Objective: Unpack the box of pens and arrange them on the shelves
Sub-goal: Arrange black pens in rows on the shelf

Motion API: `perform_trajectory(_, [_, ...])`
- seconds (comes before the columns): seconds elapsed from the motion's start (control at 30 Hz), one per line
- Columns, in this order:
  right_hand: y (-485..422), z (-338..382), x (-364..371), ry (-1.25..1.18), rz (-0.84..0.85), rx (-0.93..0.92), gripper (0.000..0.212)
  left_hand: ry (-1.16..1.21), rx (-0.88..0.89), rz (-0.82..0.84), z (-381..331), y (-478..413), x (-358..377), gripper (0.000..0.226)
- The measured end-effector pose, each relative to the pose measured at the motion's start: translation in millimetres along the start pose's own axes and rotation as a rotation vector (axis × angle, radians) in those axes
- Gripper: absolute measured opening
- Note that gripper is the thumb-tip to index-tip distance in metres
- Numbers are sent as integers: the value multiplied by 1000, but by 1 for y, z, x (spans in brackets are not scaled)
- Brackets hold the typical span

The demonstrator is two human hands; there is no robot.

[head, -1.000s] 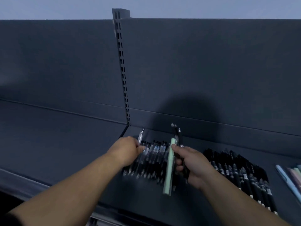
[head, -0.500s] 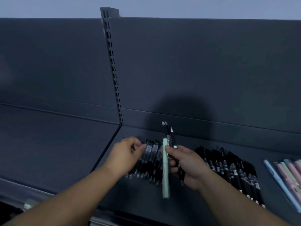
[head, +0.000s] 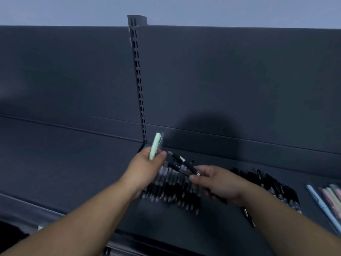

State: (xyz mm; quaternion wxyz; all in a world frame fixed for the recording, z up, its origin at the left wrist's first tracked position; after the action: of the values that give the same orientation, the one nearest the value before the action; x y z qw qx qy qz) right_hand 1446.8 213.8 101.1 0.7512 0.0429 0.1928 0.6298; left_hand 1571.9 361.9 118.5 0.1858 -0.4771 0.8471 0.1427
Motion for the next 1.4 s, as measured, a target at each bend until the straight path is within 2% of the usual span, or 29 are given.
perform_trajectory(0.07, [-1,5,-2,167,79,-23,17,-26,-10,119,0,-4,1,16])
perform_trajectory(0.13, [-1,8,-4,232,129,-12,22,-2,-50,260,4,-3,8,18])
perform_trajectory(0.27, [-3,8,-5,284,224,31,25,146,-120,353,11,1,16,11])
perform_trajectory(0.47, [-12,3,-12,136,57,-35,21,60,-196,457,18,7,11,18])
perform_trajectory(0.57, [-18,2,-15,-119,-116,-54,20,121,-197,380,24,4,6,19])
perform_trajectory(0.63, [-24,-2,-22,-266,-275,-45,26,138,-209,253,31,2,0,16])
perform_trajectory(0.7, [-26,-8,-25,-269,-389,-7,27,148,-196,93,37,-1,-9,12])
perform_trajectory(0.77, [-26,-14,-20,-238,-417,36,28,116,-143,-71,43,-3,-18,10])
perform_trajectory(0.87, [-27,-19,-5,-295,-374,62,27,-102,-73,-229,50,0,-25,9])
perform_trajectory(0.97, [-27,-20,5,-320,-362,32,22,-285,-40,-207,56,6,-17,17])
perform_trajectory(1.1, [-20,-13,-3,-248,-460,-54,17,-490,26,-97,58,14,-3,13])
perform_trajectory(1.27, [-13,-17,-11,-328,-525,-88,22,-562,70,-21,54,12,3,14])
perform_trajectory(1.4, [-3,-24,-14,-432,-533,-109,12,-594,80,-6,53,7,5,13])
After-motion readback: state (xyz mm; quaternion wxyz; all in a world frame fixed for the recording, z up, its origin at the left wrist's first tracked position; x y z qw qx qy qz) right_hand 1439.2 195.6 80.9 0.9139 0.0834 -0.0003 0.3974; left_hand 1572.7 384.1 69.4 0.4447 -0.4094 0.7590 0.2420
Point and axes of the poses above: each hand's wrist, its own y-axis away from the middle knuckle, its own x-axis out of the palm, z = x × y, the point moved 5 cm from there along -y, towards the middle knuckle, and after that the axes turned 8 degrees about -y, right-handed, at the moved point
